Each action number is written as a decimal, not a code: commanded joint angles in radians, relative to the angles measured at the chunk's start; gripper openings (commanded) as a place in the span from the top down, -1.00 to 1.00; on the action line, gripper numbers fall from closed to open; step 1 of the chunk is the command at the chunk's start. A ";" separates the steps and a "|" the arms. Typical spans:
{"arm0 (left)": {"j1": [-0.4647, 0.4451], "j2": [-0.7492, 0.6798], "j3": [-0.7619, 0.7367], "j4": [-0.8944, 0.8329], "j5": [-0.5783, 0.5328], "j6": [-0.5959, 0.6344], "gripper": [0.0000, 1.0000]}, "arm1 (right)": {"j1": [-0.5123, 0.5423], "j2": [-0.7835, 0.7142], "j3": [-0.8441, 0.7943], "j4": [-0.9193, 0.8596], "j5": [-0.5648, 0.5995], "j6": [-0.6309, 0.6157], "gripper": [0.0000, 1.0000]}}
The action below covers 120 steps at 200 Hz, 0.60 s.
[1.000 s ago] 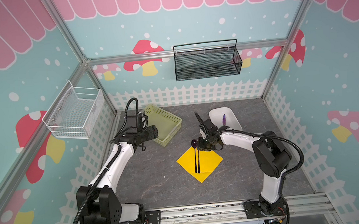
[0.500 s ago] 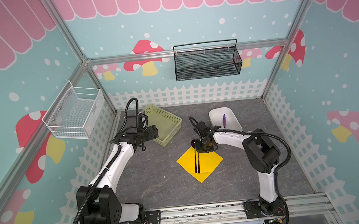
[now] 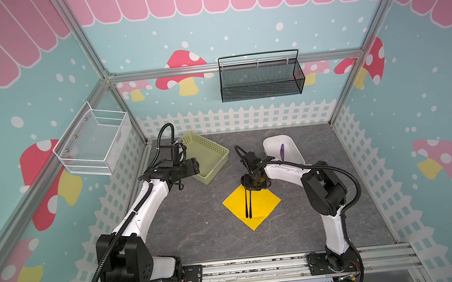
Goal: Place the utensils on the paper napkin and roll it up
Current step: 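Lower the purple fork beside the spoon and open the right gripper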
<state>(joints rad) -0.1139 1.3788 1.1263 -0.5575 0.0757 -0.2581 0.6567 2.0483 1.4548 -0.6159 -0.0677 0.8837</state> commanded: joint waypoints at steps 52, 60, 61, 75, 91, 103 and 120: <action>0.017 0.017 0.011 -0.029 0.019 -0.016 -0.67 | 0.009 0.040 0.030 -0.046 0.031 0.005 0.71; 0.018 0.019 0.011 -0.030 0.022 -0.018 -0.67 | 0.009 0.044 0.035 -0.047 0.030 0.004 0.71; 0.018 0.019 0.012 -0.029 0.021 -0.018 -0.67 | 0.010 0.045 0.035 -0.048 0.030 0.004 0.71; 0.018 0.023 0.012 -0.030 0.027 -0.019 -0.67 | 0.010 0.051 0.038 -0.048 0.022 0.004 0.72; 0.018 0.025 0.013 -0.030 0.029 -0.021 -0.67 | 0.010 0.052 0.042 -0.048 0.023 0.006 0.73; 0.018 0.024 0.012 -0.030 0.028 -0.021 -0.67 | 0.010 0.052 0.045 -0.048 0.026 0.008 0.75; 0.019 0.028 0.013 -0.031 0.029 -0.021 -0.67 | 0.009 0.056 0.052 -0.050 0.032 0.006 0.76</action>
<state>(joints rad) -0.1001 1.3930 1.1263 -0.5713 0.0914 -0.2623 0.6567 2.0693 1.4834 -0.6407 -0.0593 0.8837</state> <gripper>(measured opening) 0.834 0.124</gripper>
